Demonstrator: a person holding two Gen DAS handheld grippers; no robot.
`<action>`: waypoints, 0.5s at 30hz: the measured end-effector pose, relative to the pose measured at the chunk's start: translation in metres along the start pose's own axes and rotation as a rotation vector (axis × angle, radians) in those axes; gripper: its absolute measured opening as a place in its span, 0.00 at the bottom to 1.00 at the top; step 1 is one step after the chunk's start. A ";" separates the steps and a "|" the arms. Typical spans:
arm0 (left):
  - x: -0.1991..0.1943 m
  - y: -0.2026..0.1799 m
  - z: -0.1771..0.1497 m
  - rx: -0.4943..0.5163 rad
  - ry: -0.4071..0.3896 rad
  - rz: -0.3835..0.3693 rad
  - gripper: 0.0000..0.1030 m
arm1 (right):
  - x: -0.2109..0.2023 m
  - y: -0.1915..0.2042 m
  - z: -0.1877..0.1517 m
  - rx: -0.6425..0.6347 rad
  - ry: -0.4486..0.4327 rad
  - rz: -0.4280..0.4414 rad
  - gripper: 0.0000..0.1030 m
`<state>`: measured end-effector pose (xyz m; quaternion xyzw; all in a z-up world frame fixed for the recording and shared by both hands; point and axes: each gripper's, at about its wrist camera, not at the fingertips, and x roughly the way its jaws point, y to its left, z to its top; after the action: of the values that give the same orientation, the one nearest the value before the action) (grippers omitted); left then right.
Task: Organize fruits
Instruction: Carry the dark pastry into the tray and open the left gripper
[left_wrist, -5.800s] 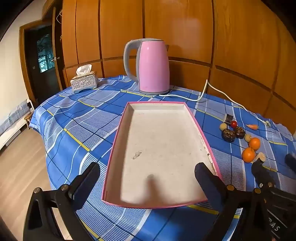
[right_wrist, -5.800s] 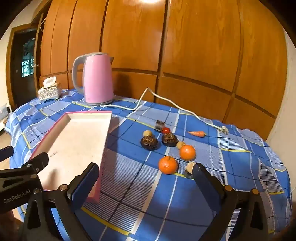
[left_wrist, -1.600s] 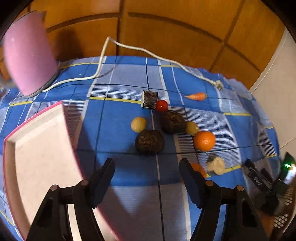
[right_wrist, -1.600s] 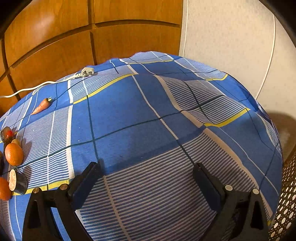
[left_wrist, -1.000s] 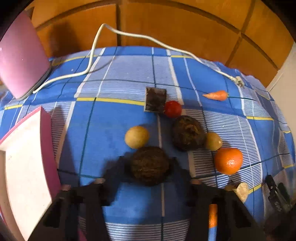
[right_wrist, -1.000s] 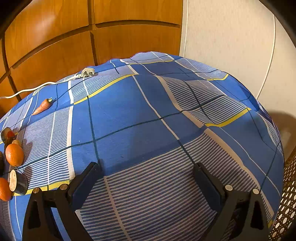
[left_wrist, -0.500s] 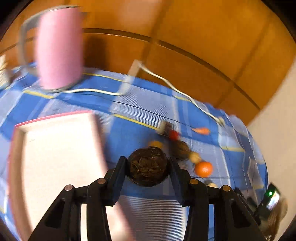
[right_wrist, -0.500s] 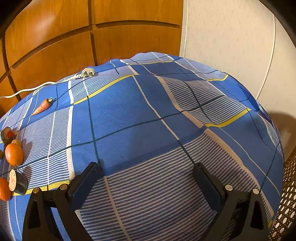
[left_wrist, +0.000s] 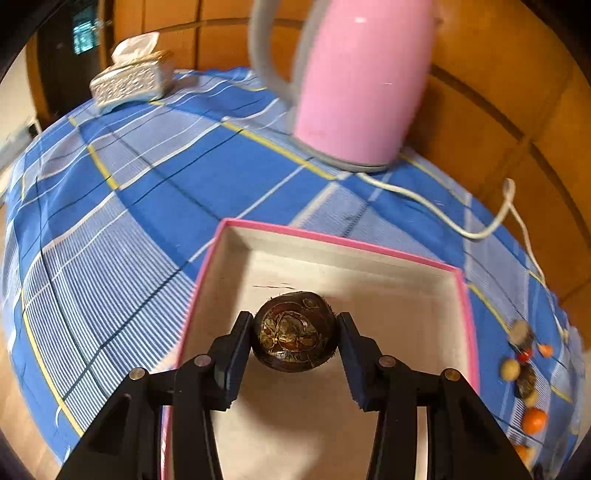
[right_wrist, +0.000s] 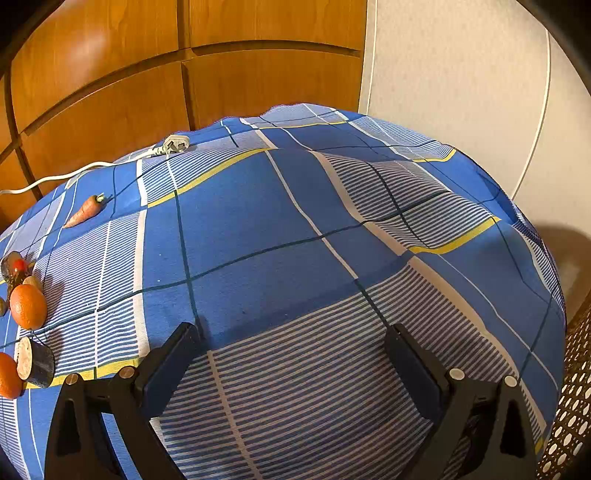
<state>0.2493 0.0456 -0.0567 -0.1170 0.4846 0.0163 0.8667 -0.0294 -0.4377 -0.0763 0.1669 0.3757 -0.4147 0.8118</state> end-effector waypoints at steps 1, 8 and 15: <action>0.003 0.000 -0.001 -0.006 0.001 0.012 0.45 | 0.000 0.000 0.000 0.000 0.000 0.000 1.00; 0.007 -0.003 -0.002 0.027 -0.035 0.036 0.49 | -0.001 0.000 -0.001 -0.002 -0.001 -0.001 1.00; -0.013 -0.009 -0.009 0.032 -0.084 0.024 0.68 | -0.001 0.000 -0.001 -0.002 -0.001 -0.002 1.00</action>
<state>0.2362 0.0362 -0.0486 -0.0966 0.4492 0.0239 0.8879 -0.0303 -0.4368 -0.0762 0.1653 0.3759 -0.4152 0.8118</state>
